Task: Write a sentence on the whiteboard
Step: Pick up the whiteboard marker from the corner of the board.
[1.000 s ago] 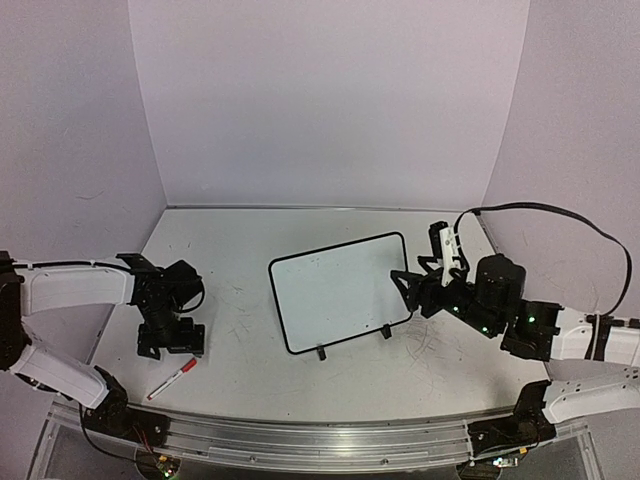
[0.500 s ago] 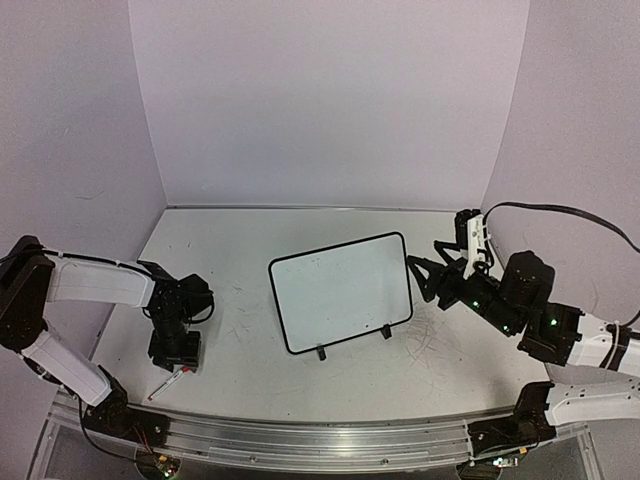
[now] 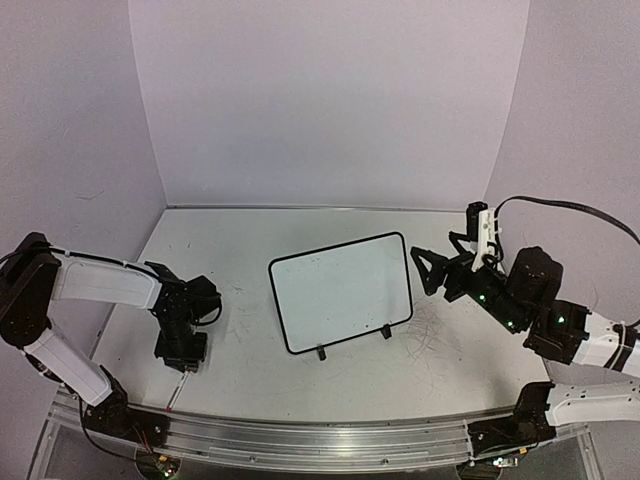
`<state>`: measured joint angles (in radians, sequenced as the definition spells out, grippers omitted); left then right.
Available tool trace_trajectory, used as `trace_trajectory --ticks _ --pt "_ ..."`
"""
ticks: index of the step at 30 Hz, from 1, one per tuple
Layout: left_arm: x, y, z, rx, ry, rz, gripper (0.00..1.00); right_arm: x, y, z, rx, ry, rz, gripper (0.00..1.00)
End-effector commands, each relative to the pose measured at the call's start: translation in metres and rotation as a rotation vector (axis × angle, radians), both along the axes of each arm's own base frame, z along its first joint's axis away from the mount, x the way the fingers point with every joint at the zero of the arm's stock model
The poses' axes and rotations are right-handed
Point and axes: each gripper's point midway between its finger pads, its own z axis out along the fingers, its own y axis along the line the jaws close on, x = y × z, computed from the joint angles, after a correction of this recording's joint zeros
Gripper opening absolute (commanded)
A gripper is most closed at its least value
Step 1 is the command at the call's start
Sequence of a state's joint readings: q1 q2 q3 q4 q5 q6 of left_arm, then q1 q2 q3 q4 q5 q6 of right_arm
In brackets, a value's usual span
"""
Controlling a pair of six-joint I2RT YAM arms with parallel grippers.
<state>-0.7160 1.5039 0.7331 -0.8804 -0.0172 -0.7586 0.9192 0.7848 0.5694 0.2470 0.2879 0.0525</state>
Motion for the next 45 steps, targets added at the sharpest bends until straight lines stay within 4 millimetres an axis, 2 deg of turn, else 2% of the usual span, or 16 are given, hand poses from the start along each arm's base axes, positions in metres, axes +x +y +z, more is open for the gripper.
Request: trace_trajectory --ticks 1,10,16,20,22,24,26,28,30,32,36,39,41,45 --pt "0.016 -0.01 -0.006 -0.006 -0.063 0.003 0.23 0.006 0.001 0.017 0.011 -0.007 -0.029 0.98" --pt "0.027 -0.015 -0.001 -0.021 -0.123 0.005 0.05 0.011 0.002 0.007 -0.025 -0.006 -0.047 0.98" --pt "0.055 -0.025 0.025 -0.046 -0.252 0.016 0.0 0.026 0.005 -0.008 -0.069 0.026 -0.111 0.98" --pt "0.075 -0.034 0.053 -0.087 -0.359 0.026 0.0 0.027 0.011 -0.009 -0.05 0.056 -0.096 0.98" --pt "0.087 -0.039 0.073 -0.119 -0.433 0.033 0.0 0.024 0.02 -0.007 -0.046 0.057 -0.048 0.98" --pt "0.1 -0.046 0.102 -0.175 -0.528 0.027 0.0 0.023 0.026 -0.005 -0.038 0.061 -0.019 0.98" --pt "0.114 -0.053 0.141 -0.235 -0.647 0.009 0.0 0.022 0.032 -0.005 -0.025 0.072 0.008 0.98" --pt "0.126 -0.058 0.193 -0.324 -0.802 0.004 0.0 0.02 0.04 -0.005 -0.001 0.085 0.043 0.98" --pt "0.13 -0.064 0.245 -0.447 -0.954 -0.013 0.0 0.015 0.051 -0.003 0.035 0.091 0.112 0.98" --pt "0.129 -0.084 0.294 -0.636 -1.091 -0.08 0.0 0.009 0.063 -0.001 0.084 0.104 0.182 0.98" --pt "0.114 -0.119 0.359 -0.959 -1.241 -0.211 0.0 -0.004 0.086 0.004 0.18 0.136 0.322 0.98" --pt "0.106 -0.143 0.387 -1.186 -1.298 -0.261 0.0 -0.011 0.098 0.011 0.251 0.144 0.401 0.98" --pt "0.102 -0.158 0.397 -1.289 -1.311 -0.299 0.0 -0.015 0.106 0.013 0.286 0.159 0.449 0.98" --pt "0.092 -0.206 0.408 -1.382 -1.309 -0.402 0.0 -0.023 0.124 0.02 0.329 0.184 0.555 0.98"
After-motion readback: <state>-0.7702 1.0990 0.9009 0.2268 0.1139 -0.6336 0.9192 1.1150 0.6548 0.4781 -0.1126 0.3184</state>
